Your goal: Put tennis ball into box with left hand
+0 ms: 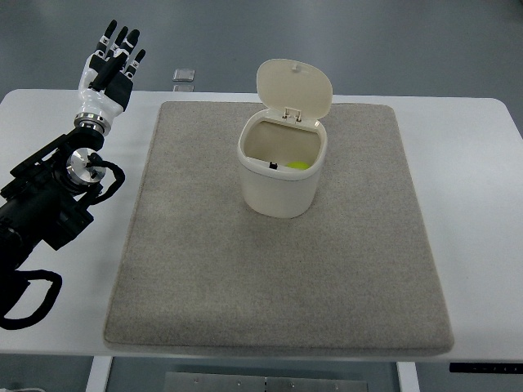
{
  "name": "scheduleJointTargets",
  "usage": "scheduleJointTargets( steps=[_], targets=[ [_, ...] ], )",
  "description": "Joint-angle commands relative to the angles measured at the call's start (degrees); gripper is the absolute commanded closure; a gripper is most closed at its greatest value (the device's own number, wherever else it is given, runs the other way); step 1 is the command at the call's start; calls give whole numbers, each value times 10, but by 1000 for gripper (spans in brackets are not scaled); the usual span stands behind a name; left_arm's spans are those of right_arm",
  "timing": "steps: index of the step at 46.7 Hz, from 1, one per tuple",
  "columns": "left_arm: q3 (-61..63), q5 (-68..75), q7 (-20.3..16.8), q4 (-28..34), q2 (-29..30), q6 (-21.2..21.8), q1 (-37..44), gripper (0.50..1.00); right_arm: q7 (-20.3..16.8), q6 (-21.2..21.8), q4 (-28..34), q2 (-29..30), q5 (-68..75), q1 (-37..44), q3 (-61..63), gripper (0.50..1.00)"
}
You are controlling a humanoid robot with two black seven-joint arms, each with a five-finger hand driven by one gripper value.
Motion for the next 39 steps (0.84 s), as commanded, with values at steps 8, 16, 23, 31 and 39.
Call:
scheduleJointTargets(
  steps=[8,16,23,31,39],
  targets=[
    [2,0,0,1,9,0,0,540,0,0,0,0,0,0,0,599],
    [2,0,0,1,19,1,0,540,0,0,0,0,0,-1,0,599],
    [3,1,0,8,20,1,1,540,0,0,0,0,0,0,-1,599],
    [5,1,0,11,19,1,1,540,0,0,0,0,0,-1,-1,599],
    [9,1,0,11,19,1,0,540,1,0,0,0,2,-1,-1,599]
  ],
)
